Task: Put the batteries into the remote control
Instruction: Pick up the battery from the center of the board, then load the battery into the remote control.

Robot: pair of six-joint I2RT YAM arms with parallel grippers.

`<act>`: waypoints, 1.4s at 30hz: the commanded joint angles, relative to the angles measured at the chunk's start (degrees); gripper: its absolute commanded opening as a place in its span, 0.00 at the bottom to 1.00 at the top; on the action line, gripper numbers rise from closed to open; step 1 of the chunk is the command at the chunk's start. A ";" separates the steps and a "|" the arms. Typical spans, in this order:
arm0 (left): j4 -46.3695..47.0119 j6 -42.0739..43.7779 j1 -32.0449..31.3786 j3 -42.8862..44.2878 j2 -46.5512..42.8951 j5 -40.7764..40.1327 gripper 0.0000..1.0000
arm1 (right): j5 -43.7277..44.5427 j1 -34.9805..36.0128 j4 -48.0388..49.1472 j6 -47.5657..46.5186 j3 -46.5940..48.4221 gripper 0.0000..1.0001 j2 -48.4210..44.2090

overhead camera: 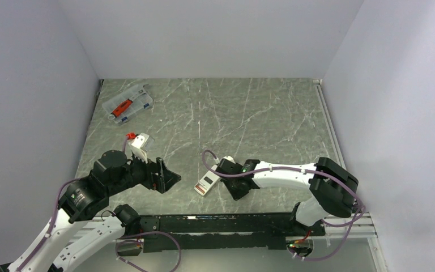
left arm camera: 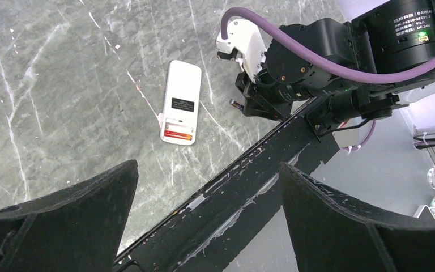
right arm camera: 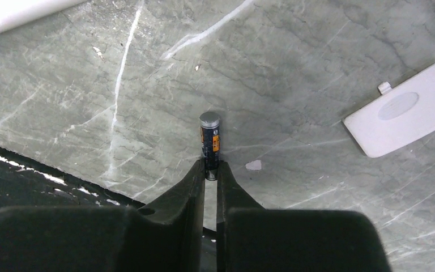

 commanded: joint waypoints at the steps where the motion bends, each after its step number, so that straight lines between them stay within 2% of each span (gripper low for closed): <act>1: 1.86 0.30 0.09 0.14 1.21 -0.77 0.99 | 2.51 0.32 -1.90 0.93 0.13 0.05 -1.86; 4: 1.51 -0.70 0.04 0.14 2.20 -2.01 0.99 | 3.19 0.32 -2.38 0.90 0.54 0.00 -3.15; 8: 1.09 -3.23 0.08 -0.11 4.00 -4.43 0.99 | 3.31 0.32 -3.54 0.33 1.70 0.00 -5.05; 22: 13.26 -11.17 0.04 -11.66 11.74 -7.28 0.99 | -3.21 0.49 -4.57 -5.21 6.31 0.00 -9.43; 33: 29.79 -11.65 1.53 -18.59 22.60 2.03 0.79 | -9.25 0.80 -3.62 -8.98 9.47 0.00 -9.13; 42: 42.90 -12.25 4.95 -22.54 32.22 11.52 0.69 | -10.83 1.19 -3.39 -10.88 12.04 0.00 -5.67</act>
